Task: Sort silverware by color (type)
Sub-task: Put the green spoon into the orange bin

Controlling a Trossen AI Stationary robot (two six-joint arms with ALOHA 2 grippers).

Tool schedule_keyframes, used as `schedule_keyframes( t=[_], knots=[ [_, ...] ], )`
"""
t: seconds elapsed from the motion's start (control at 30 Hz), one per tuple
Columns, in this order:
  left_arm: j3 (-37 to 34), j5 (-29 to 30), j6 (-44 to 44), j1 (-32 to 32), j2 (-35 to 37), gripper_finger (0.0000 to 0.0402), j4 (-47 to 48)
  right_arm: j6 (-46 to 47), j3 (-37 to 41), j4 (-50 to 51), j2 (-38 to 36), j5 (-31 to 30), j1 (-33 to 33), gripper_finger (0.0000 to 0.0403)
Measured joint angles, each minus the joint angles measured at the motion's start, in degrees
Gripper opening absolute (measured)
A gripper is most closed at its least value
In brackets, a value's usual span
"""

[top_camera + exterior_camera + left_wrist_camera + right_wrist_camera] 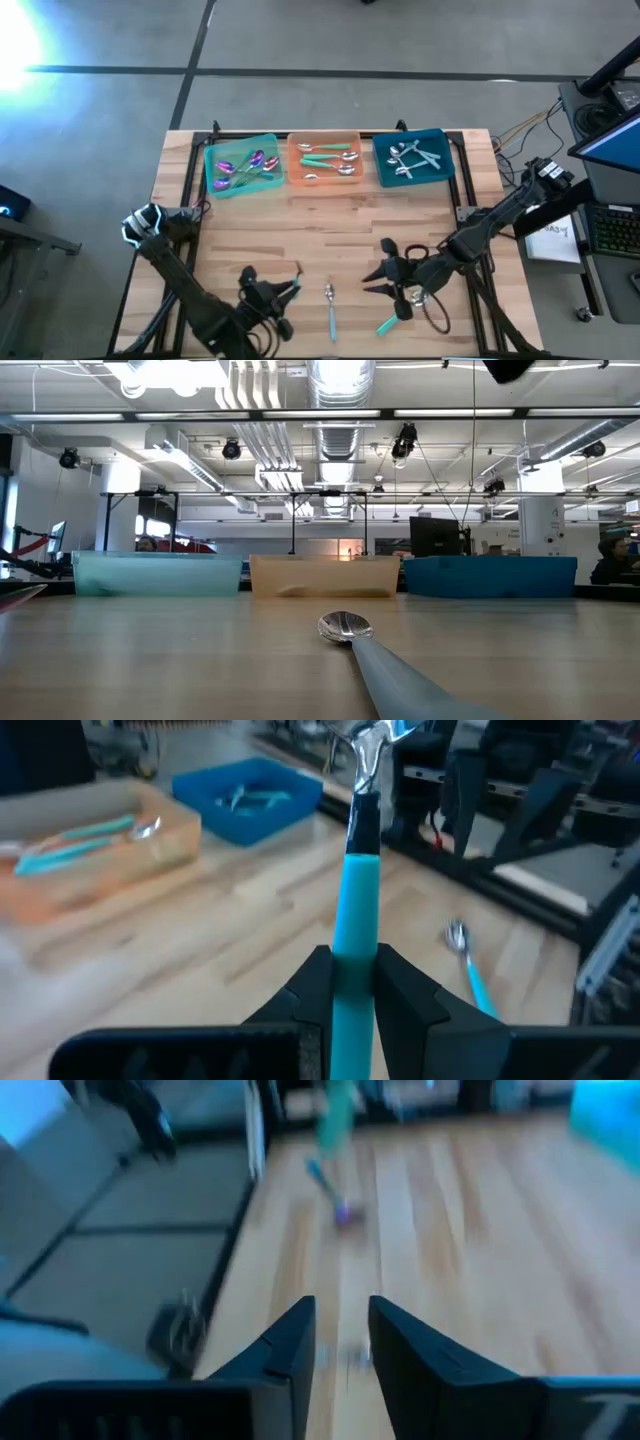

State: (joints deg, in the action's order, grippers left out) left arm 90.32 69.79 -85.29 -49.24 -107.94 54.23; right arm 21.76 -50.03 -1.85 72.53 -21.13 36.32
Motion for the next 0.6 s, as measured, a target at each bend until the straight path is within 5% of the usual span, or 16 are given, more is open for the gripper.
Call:
schedule_keyframes(
  t=[0.27, 0.6],
  knots=[
    [0.0, 7.4, 20.9, 6.1, -1.2, 0.003, -21.2, -8.4, 0.6, -13.7, 2.5, -0.1, -2.2, 0.0154],
    [0.0, 4.7, 35.2, 11.4, -1.2, 0.003, -36.0, -8.8, -2.6, -16.7, 9.8, -0.1, -7.1, 0.0157]
  ],
)
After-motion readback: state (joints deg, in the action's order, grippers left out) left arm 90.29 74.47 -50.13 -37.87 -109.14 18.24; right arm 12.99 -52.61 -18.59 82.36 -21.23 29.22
